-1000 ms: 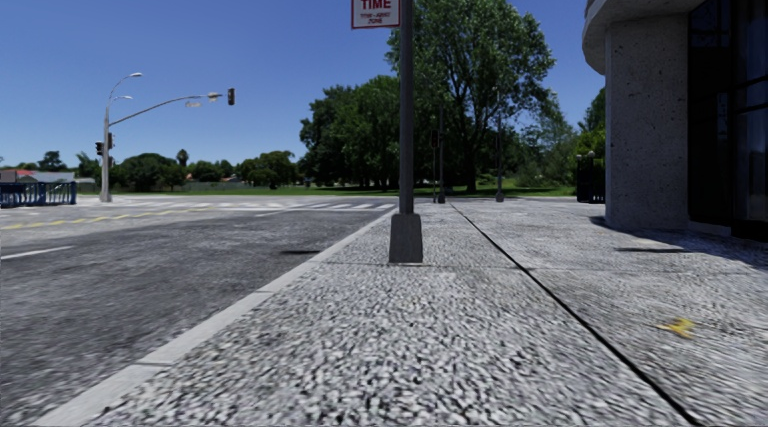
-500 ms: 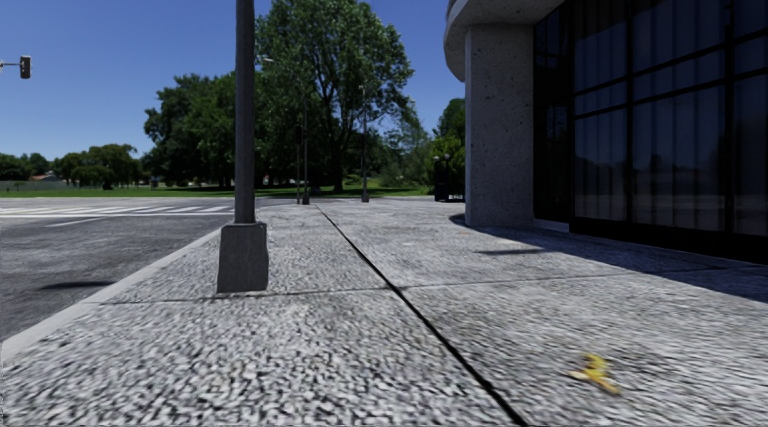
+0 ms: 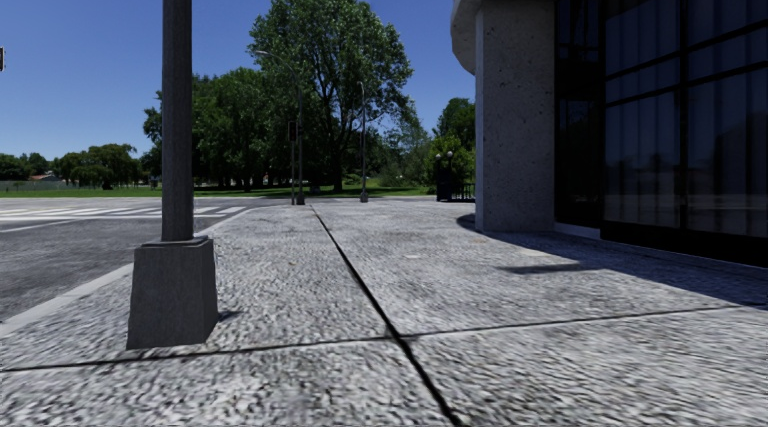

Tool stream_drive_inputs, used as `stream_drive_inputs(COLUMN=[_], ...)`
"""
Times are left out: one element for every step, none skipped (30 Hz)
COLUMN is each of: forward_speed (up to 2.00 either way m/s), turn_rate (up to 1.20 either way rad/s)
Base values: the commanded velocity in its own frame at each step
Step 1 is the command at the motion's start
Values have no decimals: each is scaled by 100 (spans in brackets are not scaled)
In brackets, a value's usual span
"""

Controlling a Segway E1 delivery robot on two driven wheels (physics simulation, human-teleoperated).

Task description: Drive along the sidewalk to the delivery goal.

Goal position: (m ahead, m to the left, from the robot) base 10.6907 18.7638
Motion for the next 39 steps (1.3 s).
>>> stream_drive_inputs(forward_speed=[200, 200, 200, 200, 200, 200, 200, 200, 200, 200, 200, 200, 200, 200, 200, 200, 200, 200, 200, 200, 200, 200, 200, 200, 200, 200, 200, 200, 200, 200, 200, 200, 200, 200, 200, 200, 200, 200, 200], turn_rate=[0, 0, 0, 0, 0, 0, 5, 9, 13, 13, 22, 26, 30, 30, 31, 32, 32, 32, 32, 33, 33, 33, 33, 33, 33, 33, 33, 33, 33, 33, 33, 33, 33, 33, 33, 33, 33, 33, 30])
